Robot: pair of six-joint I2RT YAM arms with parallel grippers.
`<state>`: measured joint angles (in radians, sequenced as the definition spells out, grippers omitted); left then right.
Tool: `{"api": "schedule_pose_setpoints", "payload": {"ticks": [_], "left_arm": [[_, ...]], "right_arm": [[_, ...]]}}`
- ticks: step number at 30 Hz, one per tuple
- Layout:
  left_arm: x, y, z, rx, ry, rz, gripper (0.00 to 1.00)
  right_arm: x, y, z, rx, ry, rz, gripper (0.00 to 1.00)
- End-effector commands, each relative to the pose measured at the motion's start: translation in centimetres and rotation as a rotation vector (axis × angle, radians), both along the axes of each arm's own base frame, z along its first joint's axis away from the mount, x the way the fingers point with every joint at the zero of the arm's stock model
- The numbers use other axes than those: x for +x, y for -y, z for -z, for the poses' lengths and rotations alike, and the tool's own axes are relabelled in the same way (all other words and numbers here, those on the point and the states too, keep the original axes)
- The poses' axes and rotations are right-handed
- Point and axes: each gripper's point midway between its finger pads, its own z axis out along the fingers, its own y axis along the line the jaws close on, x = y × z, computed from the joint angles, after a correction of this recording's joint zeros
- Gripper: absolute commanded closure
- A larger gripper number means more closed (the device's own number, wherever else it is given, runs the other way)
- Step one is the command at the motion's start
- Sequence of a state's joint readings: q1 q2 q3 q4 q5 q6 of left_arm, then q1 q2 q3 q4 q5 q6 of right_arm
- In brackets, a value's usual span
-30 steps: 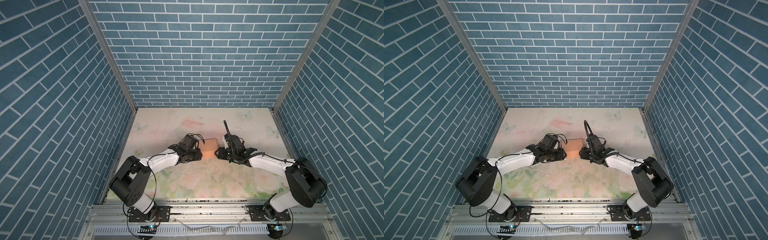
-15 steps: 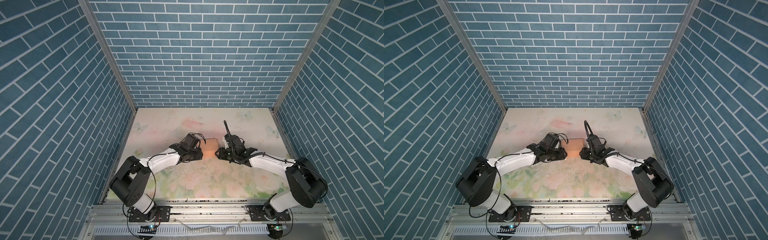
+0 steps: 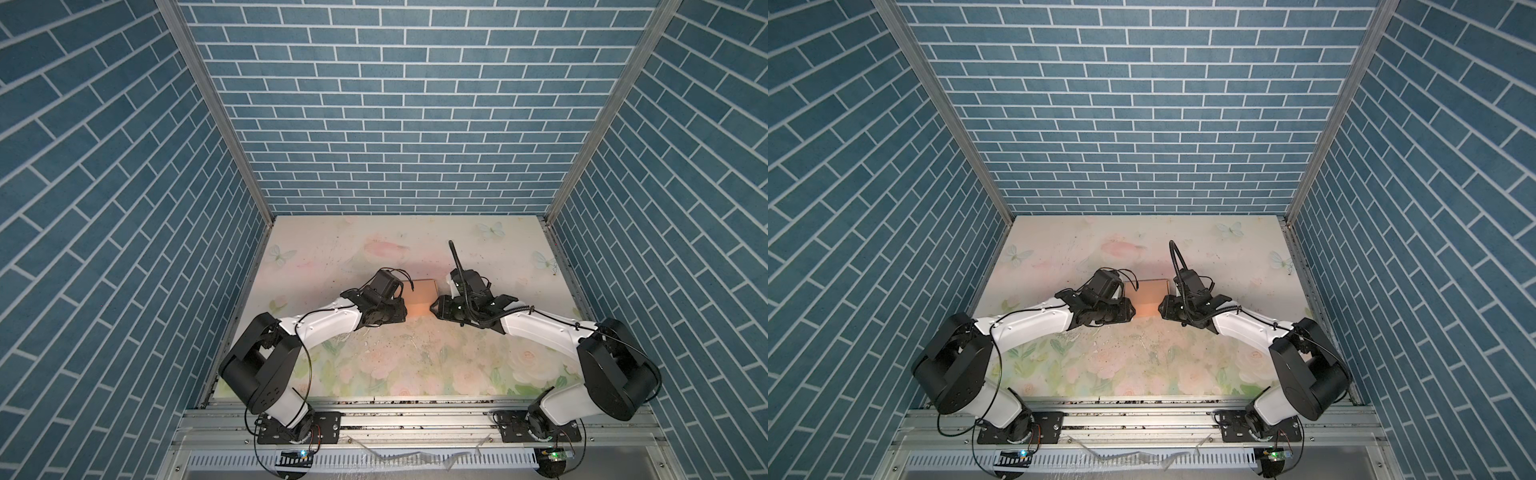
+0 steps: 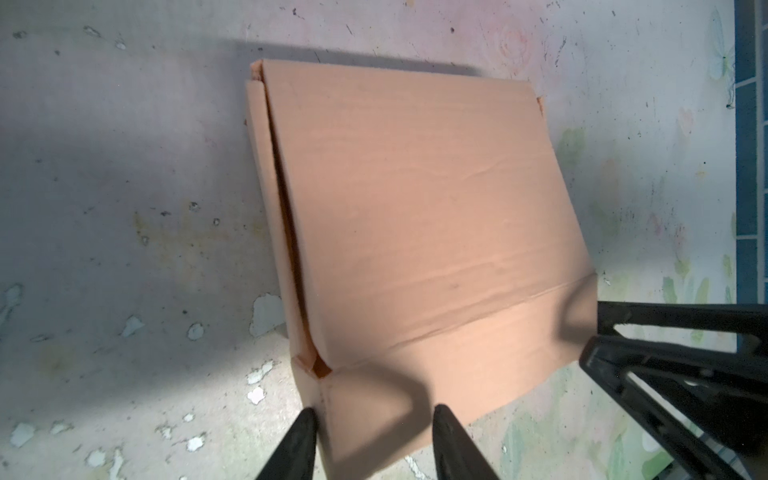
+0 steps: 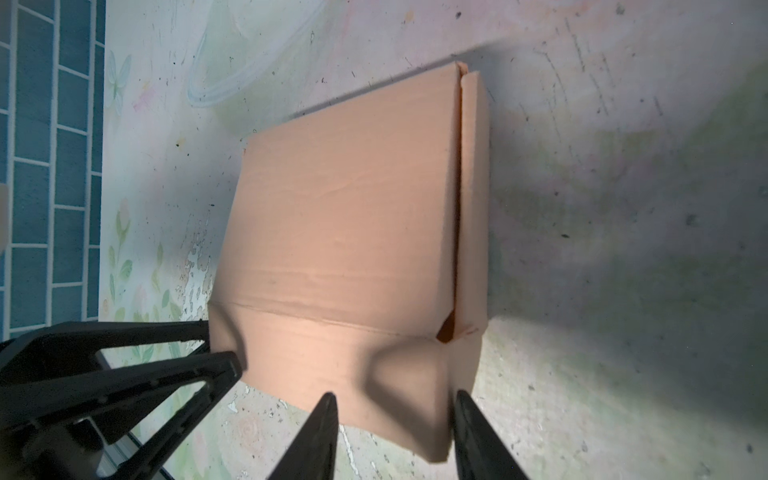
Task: Fold the paper box
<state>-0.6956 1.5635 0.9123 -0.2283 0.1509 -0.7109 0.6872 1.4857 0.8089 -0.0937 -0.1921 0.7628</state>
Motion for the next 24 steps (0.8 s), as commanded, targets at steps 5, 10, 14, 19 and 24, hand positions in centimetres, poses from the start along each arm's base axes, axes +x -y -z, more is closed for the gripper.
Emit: {"api": "schedule_pose_setpoints", "payload": {"ticks": [5, 10, 14, 19, 24], "left_arm": [[0.1, 0.7, -1.4, -0.018, 0.027, 0.007, 0.53], [0.1, 0.8, -1.5, -0.016, 0.031, 0.008, 0.53], [-0.1, 0.8, -1.3, -0.009, 0.029, 0.010, 0.53], [-0.2, 0.9, -1.0, -0.004, 0.025, 0.012, 0.53], [-0.2, 1.0, -0.6, 0.001, 0.022, 0.015, 0.53]], "right_arm": [[0.0, -0.8, -2.1, 0.064, -0.003, 0.014, 0.54], [0.0, -0.9, -2.6, 0.072, -0.001, 0.015, 0.54], [-0.1, -0.8, -2.6, 0.071, -0.006, 0.018, 0.54], [-0.2, -0.8, -2.6, 0.080, -0.010, 0.024, 0.56], [-0.4, -0.8, -2.7, 0.088, -0.020, 0.027, 0.61]]}}
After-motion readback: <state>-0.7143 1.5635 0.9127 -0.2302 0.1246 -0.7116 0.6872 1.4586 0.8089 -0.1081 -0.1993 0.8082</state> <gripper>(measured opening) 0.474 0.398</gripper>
